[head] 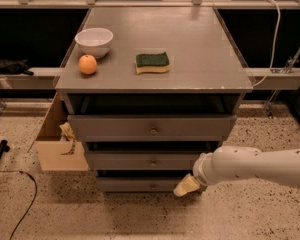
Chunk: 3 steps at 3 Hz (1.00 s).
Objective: Open middle drawer
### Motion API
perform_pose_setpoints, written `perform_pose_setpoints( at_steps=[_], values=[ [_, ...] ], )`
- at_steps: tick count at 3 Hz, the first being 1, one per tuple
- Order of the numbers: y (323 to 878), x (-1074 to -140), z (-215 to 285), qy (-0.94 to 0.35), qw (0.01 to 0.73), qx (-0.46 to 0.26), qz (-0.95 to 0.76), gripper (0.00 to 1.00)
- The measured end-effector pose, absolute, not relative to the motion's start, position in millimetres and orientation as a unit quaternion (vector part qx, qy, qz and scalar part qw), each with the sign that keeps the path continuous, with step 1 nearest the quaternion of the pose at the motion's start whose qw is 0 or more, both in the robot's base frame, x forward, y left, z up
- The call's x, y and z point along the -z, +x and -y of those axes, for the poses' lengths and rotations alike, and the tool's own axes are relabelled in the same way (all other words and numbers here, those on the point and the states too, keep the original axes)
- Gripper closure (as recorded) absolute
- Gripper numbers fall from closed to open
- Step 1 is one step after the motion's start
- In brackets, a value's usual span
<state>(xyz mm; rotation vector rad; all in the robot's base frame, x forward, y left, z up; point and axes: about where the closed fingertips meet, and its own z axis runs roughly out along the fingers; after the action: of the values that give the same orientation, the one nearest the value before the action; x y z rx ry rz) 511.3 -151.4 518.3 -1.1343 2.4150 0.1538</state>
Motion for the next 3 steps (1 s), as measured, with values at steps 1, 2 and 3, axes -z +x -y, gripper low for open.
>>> perform_pose_setpoints(
  at_steps=[1,2,3],
  values=[
    [549.6,-496.2,177.2,-0.389,0.232,-0.071,-0.889,0.0],
    [551.8,-495.9,176.9,-0.389,0.233,-0.071,-0.889,0.0],
    [551.9,-494.7,178.3,-0.383,0.235,-0.073,-0.89,0.0]
  ],
)
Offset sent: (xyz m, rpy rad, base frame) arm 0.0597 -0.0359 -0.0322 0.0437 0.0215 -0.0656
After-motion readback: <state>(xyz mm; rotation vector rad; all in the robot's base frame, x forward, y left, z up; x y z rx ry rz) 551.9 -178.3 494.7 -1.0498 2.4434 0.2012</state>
